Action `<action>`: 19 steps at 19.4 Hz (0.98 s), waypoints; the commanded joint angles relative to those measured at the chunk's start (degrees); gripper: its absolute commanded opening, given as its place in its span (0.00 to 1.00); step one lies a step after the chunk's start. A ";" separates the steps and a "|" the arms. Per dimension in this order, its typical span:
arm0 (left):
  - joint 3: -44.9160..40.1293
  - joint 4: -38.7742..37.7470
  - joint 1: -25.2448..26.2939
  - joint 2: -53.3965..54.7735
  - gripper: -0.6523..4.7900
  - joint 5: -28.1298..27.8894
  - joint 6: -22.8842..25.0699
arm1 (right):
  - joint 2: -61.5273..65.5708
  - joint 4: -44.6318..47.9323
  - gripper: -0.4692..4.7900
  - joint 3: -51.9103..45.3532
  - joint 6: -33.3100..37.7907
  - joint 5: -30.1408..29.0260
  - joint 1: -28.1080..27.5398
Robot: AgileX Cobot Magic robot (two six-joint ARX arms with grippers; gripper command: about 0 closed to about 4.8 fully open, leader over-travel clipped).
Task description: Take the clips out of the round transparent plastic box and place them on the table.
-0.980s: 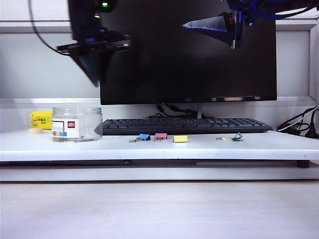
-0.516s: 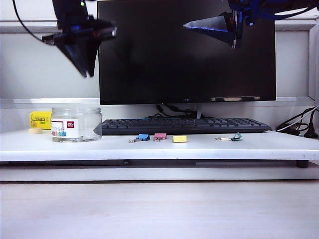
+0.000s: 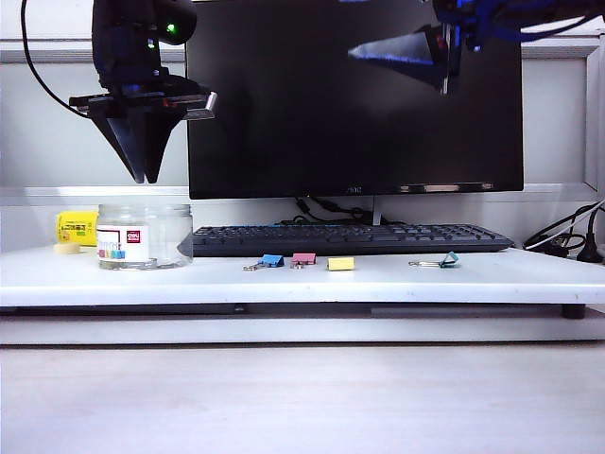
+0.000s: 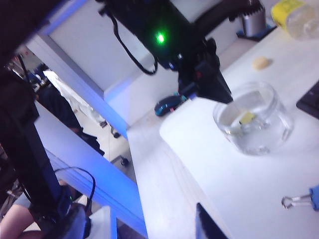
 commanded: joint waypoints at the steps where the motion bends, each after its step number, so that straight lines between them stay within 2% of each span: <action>1: -0.11 -0.15 0.04 -0.35 0.28 -0.20 0.74 | 1.46 -1.11 0.73 0.26 -1.36 -0.39 0.07; 3: -1.01 -0.15 0.33 -0.35 0.28 -0.17 0.92 | 2.58 -0.85 0.79 0.37 -1.51 -1.01 0.15; 6: -3.30 -0.15 0.63 -0.28 0.28 -0.20 1.33 | 2.62 -0.48 0.79 1.05 -1.81 -2.05 0.15; 9: -6.23 0.33 0.66 -0.31 0.28 -0.39 2.60 | 2.64 -4.35 0.81 5.79 -4.83 -2.21 0.15; 13: -7.98 1.36 0.66 -0.28 0.28 -0.74 3.61 | 2.78 -21.07 0.81 15.02 -17.88 7.08 0.17; 16: -7.98 1.53 0.66 -0.28 0.28 -2.73 4.00 | 4.85 -36.65 0.81 21.40 -29.27 18.93 1.22; 17: -7.98 2.01 0.66 -0.28 0.28 -2.73 4.31 | 5.46 -37.38 0.81 21.99 -29.35 20.76 1.57; 19: -7.98 3.04 0.66 -0.28 0.28 -2.73 4.42 | 6.21 -37.16 0.81 22.32 -29.38 20.87 2.32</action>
